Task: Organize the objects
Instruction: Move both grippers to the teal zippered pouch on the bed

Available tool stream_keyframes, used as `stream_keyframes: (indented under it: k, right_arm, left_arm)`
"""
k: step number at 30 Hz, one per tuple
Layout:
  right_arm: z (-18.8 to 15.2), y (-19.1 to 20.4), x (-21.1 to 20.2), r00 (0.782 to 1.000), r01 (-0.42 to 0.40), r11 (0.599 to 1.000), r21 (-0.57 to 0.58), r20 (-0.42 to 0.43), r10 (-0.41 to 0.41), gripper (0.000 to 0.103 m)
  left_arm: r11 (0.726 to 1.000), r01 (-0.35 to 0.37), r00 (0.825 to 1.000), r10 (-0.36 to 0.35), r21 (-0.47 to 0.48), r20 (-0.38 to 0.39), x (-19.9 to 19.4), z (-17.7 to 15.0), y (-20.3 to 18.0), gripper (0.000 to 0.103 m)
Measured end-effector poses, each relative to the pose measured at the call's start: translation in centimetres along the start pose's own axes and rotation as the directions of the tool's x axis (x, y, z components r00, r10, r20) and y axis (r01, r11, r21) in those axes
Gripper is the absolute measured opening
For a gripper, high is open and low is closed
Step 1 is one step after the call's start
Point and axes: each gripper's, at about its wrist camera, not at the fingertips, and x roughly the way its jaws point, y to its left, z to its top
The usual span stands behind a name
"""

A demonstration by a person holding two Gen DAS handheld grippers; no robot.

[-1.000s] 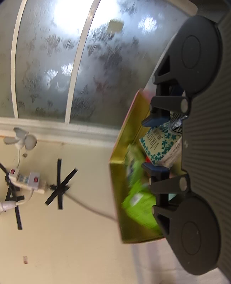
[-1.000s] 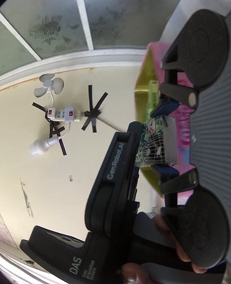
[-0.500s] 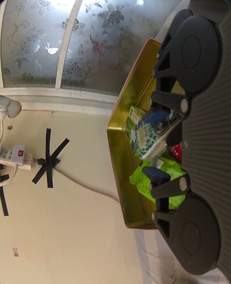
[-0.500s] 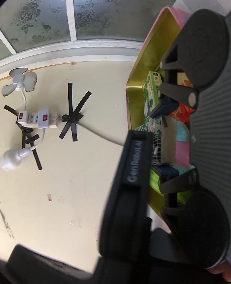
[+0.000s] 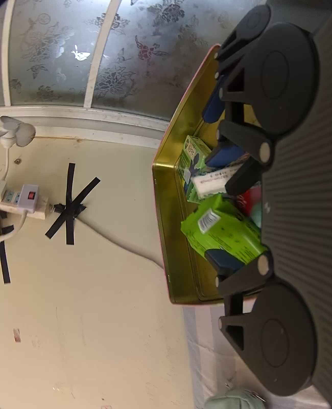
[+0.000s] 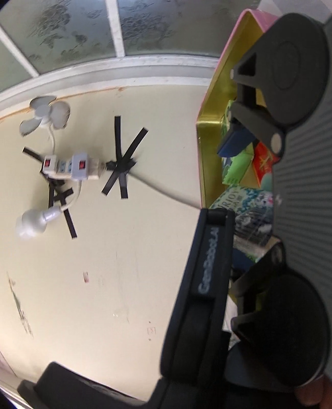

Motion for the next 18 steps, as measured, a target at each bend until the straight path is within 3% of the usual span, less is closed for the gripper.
stream_keyframes:
  k: [5,9,18]
  right_arm:
    - [0.1,1.0,-0.2,0.999,-0.021,0.999,-0.042,-0.027,0.02,0.084]
    - [-0.1,2.5,-1.3,0.999,-0.023,0.996,-0.086,-0.031,0.02,0.083]
    - [0.3,5.0,-2.4,0.999,-0.033,0.998,-0.047,-0.044,0.031,0.083]
  left_arm:
    - [0.998,-0.024,0.999,0.026,-0.051,0.027,-2.6,0.0,1.7,0.073]
    - [0.994,-0.084,0.995,0.088,-0.064,0.056,-4.4,0.0,3.7,0.073]
    - [0.967,-0.25,0.968,0.251,-0.04,0.0,-6.3,-3.5,10.0,0.073]
